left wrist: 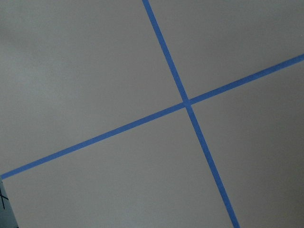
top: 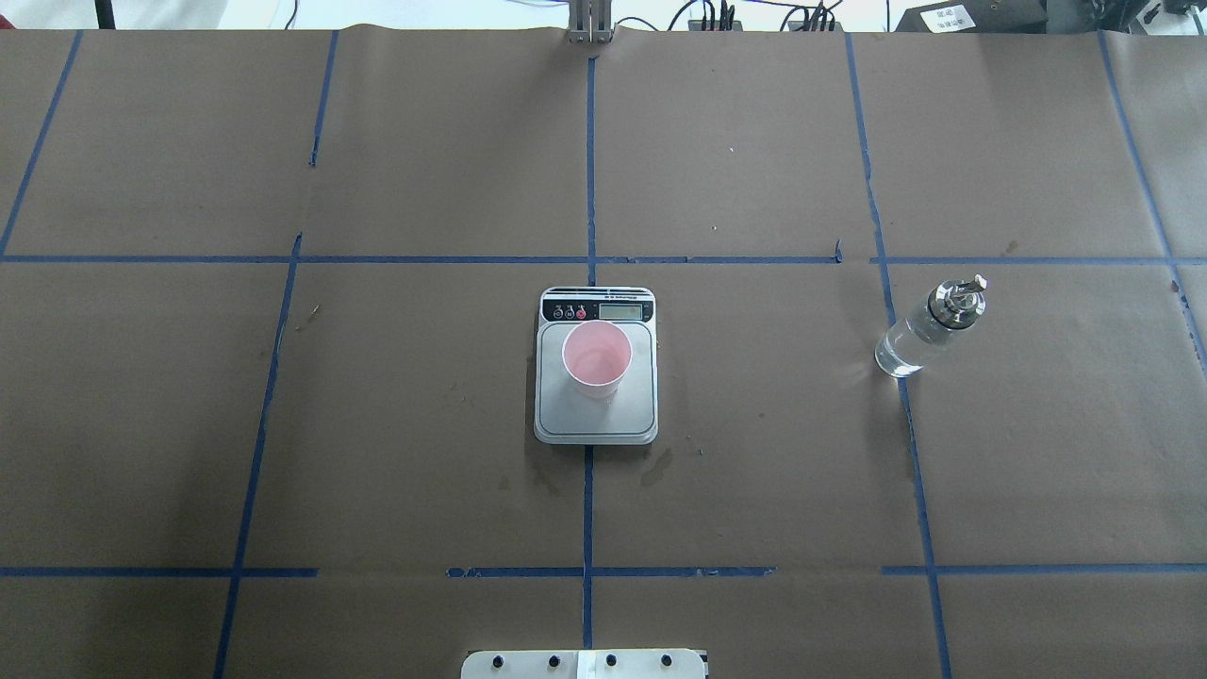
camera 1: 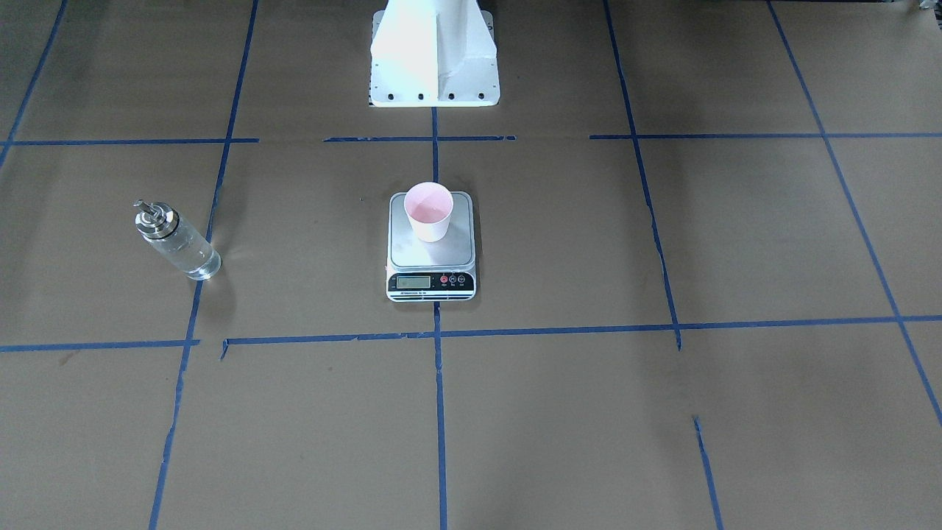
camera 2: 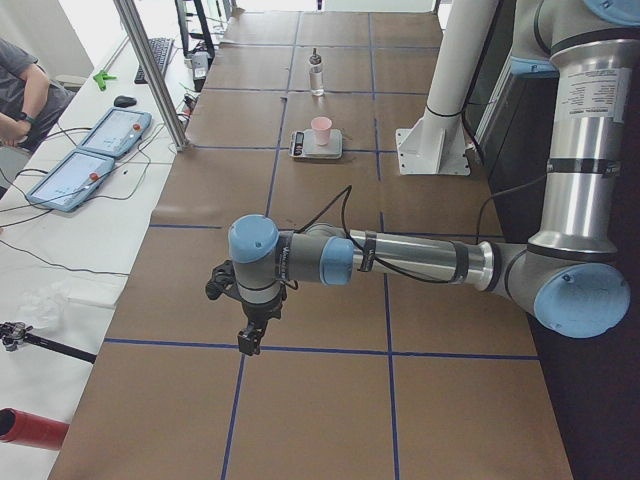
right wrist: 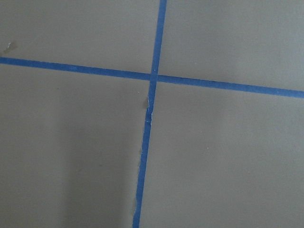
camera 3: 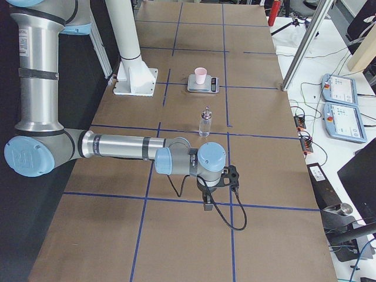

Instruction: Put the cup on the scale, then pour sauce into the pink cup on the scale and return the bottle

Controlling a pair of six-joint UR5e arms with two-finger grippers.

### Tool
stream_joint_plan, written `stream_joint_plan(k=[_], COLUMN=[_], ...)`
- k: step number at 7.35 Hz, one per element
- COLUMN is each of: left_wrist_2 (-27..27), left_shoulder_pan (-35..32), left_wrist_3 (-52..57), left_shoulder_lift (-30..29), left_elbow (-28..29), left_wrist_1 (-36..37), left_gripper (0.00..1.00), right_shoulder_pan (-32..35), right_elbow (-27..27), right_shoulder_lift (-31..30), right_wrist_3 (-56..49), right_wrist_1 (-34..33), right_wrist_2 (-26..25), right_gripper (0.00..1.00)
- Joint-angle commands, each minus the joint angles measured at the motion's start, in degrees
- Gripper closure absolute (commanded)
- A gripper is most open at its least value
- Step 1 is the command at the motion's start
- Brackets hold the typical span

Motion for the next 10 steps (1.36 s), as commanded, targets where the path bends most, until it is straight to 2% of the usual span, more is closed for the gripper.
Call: stream_joint_plan(k=[1,3,8,10], left_wrist_2=[-2.6,-2.6,-2.6,-4.6], left_shoulder_pan=[0.0,0.0,0.0,0.0], left_wrist_3=[-0.3,-0.3,-1.4,-11.3], left_shoulder_lift=[2.2,3.9,3.9,3.8], left_elbow=[0.1,0.2,0.5,-0.1], left_wrist_1=[-0.4,-0.5,-0.5,-0.5], left_gripper=[0.00,0.00,0.00,0.00], right_shoulder_pan=[0.0,0.0,0.0,0.0], right_elbow=[0.2,0.7,0.7,0.7], right_shoulder_lift=[0.8,0.8,0.7,0.6], right_wrist_3=[1.3,1.3,1.1,1.1], right_wrist_1=[0.3,0.0,-0.4,-0.4], right_wrist_2=[0.8,1.8,1.8,1.8], right_gripper=[0.00,0.00,0.00,0.00])
